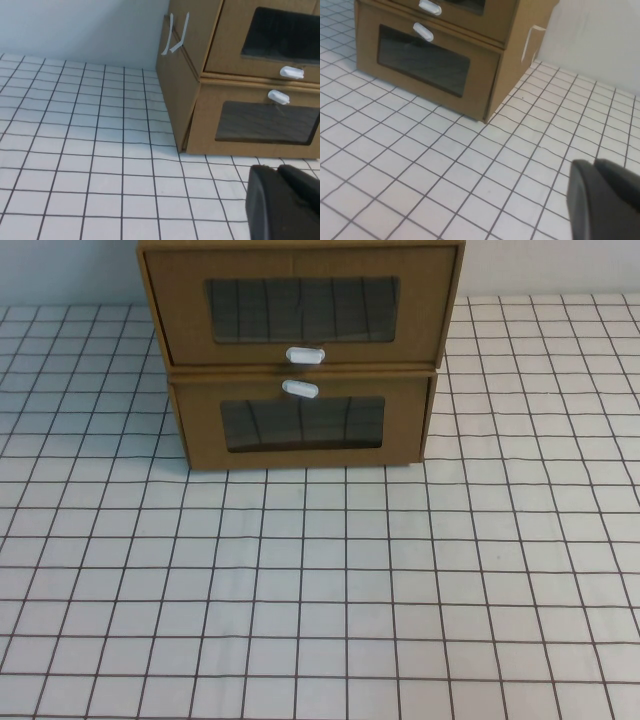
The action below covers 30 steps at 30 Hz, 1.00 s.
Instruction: Close the shoe box
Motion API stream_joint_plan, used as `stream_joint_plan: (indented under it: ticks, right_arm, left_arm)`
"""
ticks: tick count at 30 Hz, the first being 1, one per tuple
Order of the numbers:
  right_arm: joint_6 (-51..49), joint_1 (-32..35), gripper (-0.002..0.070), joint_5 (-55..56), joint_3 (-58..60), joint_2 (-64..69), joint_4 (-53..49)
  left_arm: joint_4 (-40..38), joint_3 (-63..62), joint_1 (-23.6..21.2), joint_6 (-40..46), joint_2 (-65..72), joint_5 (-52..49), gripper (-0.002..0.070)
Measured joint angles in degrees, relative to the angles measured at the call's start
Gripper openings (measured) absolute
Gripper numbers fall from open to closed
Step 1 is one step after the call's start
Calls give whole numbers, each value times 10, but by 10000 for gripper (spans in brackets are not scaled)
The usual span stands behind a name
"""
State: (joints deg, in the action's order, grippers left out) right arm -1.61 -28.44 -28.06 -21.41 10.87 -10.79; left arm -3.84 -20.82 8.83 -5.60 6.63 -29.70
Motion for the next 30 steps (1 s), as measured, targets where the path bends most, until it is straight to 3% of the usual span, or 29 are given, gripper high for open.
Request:
stream_joint_plan:
  ticks: [30]
  right_arm:
    - [-1, 0, -13, 29, 13, -3, 18]
  left_arm:
    - [7, 18, 0, -1, 0, -26, -6]
